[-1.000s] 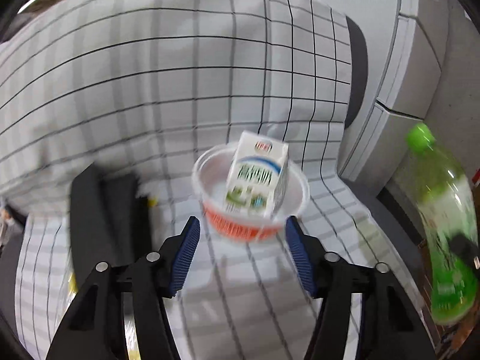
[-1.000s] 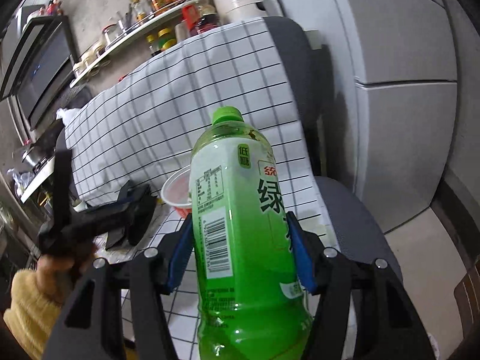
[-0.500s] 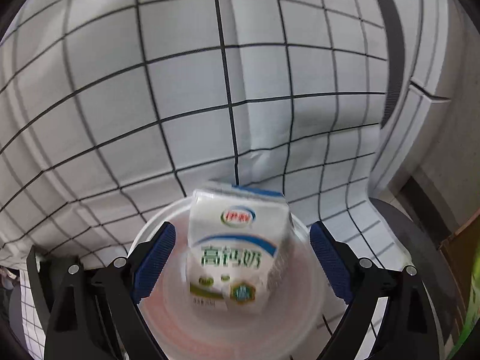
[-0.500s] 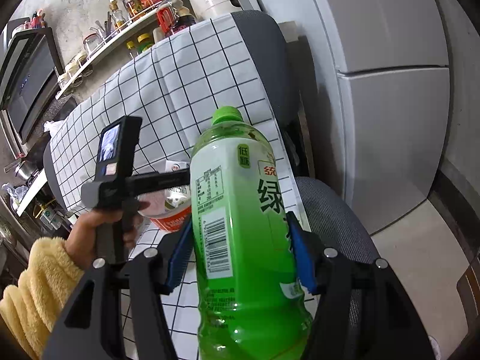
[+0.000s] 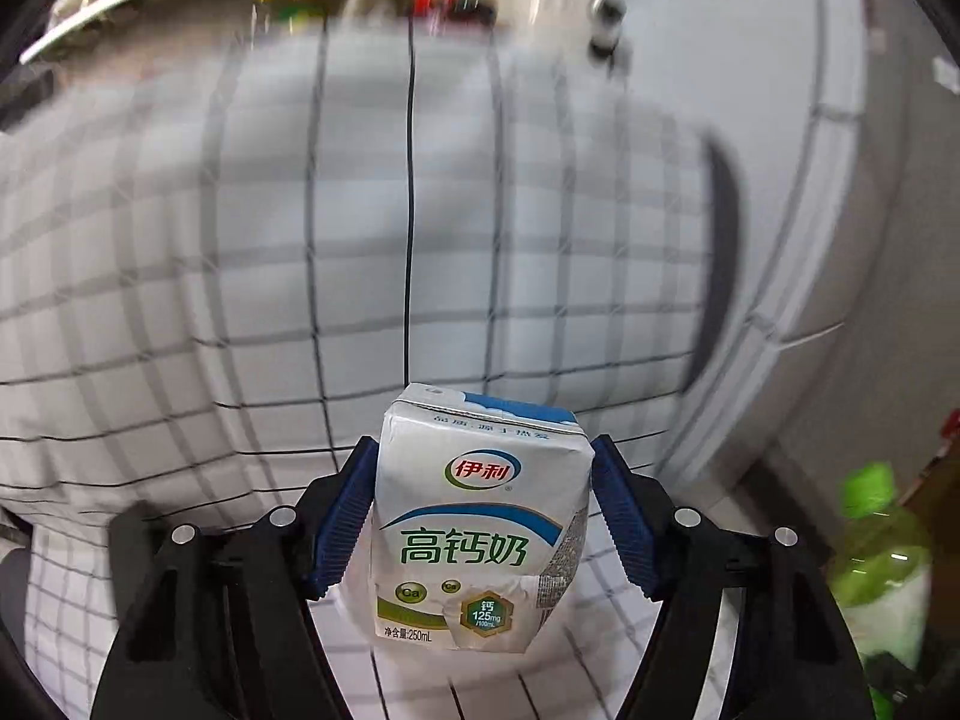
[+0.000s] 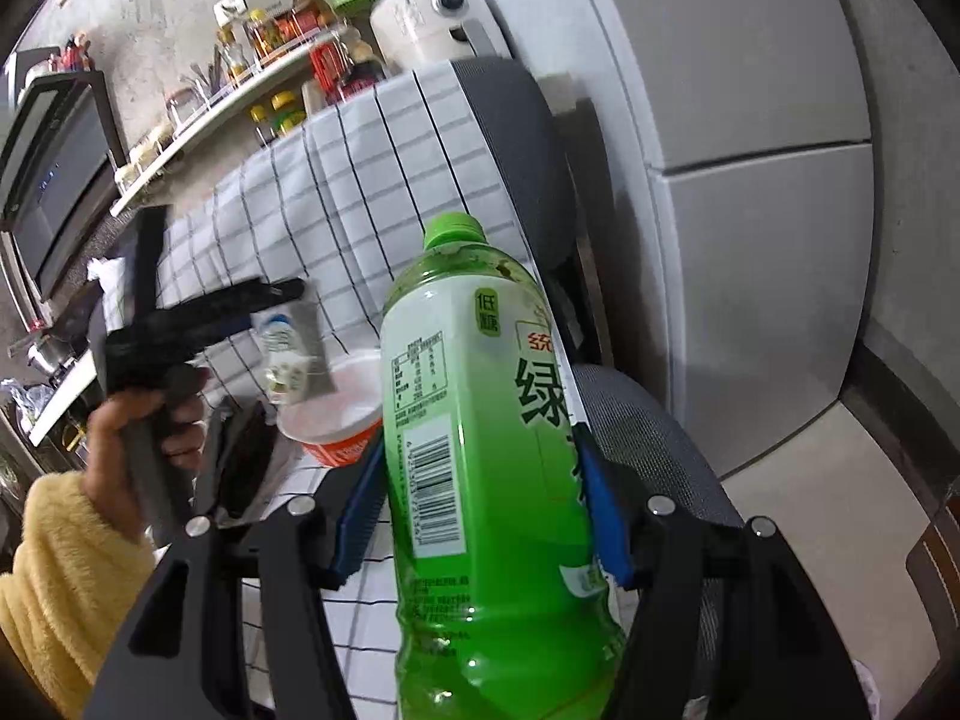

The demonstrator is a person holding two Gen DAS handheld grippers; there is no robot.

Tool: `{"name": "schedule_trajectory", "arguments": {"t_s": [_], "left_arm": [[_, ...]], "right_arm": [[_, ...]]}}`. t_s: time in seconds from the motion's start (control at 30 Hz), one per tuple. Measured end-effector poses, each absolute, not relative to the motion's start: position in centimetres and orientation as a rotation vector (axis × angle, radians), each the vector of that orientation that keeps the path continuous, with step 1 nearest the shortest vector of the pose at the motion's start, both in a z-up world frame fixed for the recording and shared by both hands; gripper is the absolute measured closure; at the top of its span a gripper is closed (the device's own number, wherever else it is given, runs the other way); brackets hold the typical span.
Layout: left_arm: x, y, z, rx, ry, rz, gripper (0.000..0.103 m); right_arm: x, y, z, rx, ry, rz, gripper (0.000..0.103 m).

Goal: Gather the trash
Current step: 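Grasp the milk carton in the bowl with the left tool while the right tool holds the bottle, then carry both items to the bin and open the right tool to drop the bottle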

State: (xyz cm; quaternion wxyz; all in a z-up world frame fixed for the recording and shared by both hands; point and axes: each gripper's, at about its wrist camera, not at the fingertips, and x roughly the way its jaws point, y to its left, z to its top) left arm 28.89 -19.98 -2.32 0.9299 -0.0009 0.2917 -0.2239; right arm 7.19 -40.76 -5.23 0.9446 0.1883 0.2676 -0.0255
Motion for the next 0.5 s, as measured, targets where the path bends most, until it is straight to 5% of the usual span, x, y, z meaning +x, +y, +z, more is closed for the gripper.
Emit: {"name": "schedule_trajectory", "arguments": {"t_s": [0.17,0.5], "left_arm": [[19.7,-17.7,-1.0,0.017,0.563,-0.512,0.032],[3.9,-17.7,-8.0,0.007,0.645,-0.679,0.032]], "right_arm": [[3.5,-39.7,-4.1,0.371,0.523,-0.068,0.044],[-5.9,-39.1,-6.9,0.326,0.613,-0.205,0.044]]}}
